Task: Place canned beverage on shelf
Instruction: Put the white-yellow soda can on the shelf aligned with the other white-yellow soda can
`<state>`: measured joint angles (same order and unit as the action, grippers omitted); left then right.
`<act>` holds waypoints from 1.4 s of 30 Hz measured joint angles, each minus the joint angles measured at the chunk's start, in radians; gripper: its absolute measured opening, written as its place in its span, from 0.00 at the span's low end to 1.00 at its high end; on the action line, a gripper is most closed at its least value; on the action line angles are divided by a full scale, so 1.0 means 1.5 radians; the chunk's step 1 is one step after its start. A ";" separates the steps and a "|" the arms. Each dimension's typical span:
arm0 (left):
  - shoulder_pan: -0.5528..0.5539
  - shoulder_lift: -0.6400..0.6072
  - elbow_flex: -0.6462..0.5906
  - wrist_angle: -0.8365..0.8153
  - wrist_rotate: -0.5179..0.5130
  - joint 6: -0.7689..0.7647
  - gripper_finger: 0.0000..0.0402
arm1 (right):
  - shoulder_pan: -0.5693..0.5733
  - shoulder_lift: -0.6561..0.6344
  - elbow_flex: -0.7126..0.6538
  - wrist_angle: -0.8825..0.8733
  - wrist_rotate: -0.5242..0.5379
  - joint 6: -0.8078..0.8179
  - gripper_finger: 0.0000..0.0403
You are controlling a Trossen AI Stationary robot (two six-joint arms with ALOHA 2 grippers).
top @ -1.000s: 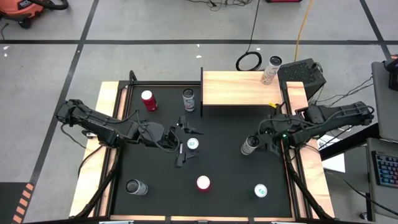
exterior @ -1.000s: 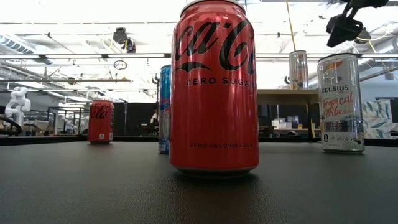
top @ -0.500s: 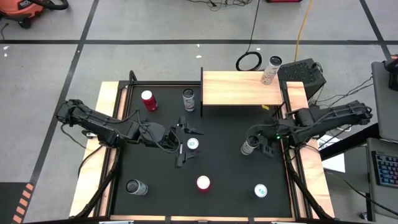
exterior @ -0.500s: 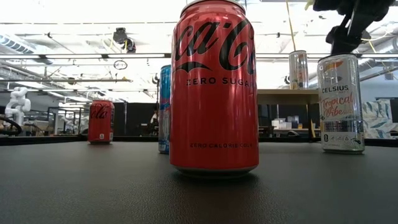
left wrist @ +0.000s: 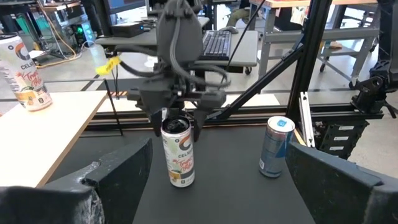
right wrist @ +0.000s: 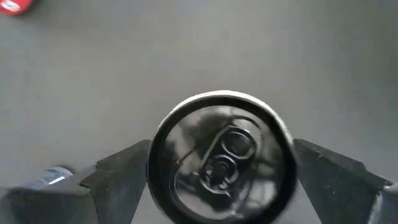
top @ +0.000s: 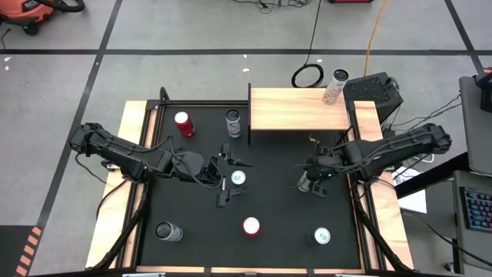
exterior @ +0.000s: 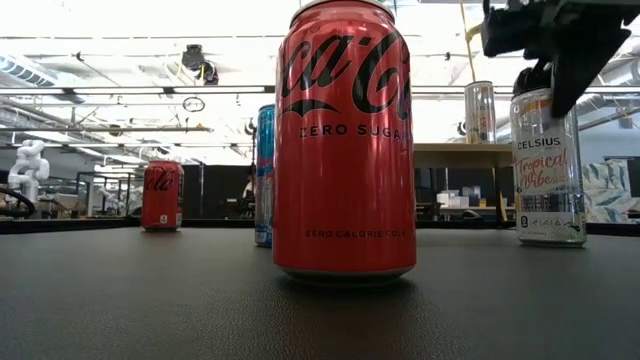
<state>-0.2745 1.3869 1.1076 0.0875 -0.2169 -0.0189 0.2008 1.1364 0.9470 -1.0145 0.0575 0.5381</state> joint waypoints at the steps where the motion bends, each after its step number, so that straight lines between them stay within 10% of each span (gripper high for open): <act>1: 0.000 0.000 0.000 0.000 0.000 0.000 0.92 | 0.000 0.008 0.000 0.000 -0.002 0.000 0.92; 27: 0.000 0.000 0.000 0.000 0.000 0.005 0.92 | -0.007 0.025 0.000 0.005 -0.039 0.030 0.86; 42: 0.000 0.000 0.000 0.000 0.000 0.005 0.92 | -0.006 0.024 0.000 -0.060 -0.040 0.054 0.48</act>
<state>-0.2745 1.3869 1.1076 0.0872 -0.2169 -0.0111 0.1913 1.1717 0.9470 -1.1038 -0.0019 0.6186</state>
